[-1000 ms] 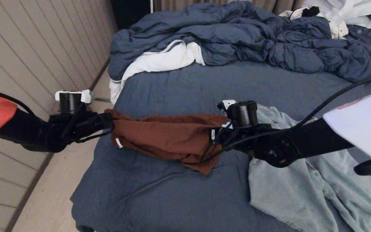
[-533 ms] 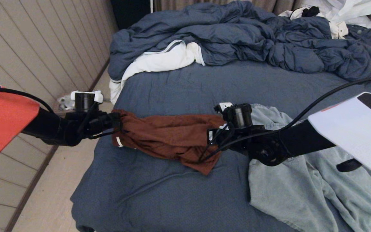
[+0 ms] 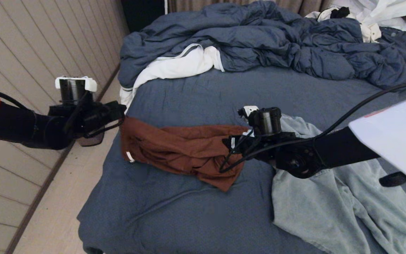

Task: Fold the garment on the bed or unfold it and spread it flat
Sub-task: Fold the brown shorts

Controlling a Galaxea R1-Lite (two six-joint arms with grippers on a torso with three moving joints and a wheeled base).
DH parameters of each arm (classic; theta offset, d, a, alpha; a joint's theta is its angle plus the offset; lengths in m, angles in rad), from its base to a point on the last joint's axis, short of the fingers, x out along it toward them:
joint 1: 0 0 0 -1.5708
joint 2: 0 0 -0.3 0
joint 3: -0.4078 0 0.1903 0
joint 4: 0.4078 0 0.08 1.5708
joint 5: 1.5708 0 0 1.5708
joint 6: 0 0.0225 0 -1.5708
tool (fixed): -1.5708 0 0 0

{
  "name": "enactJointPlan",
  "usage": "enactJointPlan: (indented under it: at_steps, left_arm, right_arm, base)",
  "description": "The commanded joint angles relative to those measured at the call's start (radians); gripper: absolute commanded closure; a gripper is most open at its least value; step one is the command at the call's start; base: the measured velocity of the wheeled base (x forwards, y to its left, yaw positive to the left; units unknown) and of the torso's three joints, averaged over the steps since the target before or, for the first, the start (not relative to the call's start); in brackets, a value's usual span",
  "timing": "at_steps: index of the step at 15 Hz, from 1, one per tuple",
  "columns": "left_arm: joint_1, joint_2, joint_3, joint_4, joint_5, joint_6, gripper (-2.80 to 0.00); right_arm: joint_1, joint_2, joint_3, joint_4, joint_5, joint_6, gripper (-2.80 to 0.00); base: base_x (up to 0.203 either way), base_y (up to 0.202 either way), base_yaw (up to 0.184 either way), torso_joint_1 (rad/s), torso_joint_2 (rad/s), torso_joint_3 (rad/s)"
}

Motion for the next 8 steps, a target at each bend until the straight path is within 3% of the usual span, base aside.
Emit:
enactJointPlan:
  at_steps: [1,6,8]
  left_arm:
    - [0.002,-0.087,0.043,0.004,0.019,-0.034,-2.80]
    - [-0.007,-0.075,0.107,-0.001,0.011,-0.030,-2.80]
    - [-0.067,-0.083,0.176,-0.005,-0.006,-0.021,-2.80]
  right_arm:
    - [0.028,-0.059,0.024,-0.003,-0.001,0.004,0.00]
    - [0.103,-0.101,0.076,0.002,0.003,-0.003,0.00]
    - [0.140,-0.086,0.086,0.003,0.018,-0.002,0.00]
  base:
    - [0.000,0.000,0.000,0.000,0.00,0.000]
    - [0.000,0.000,0.000,0.000,0.00,0.000]
    - [0.000,0.000,0.000,0.000,0.00,0.000]
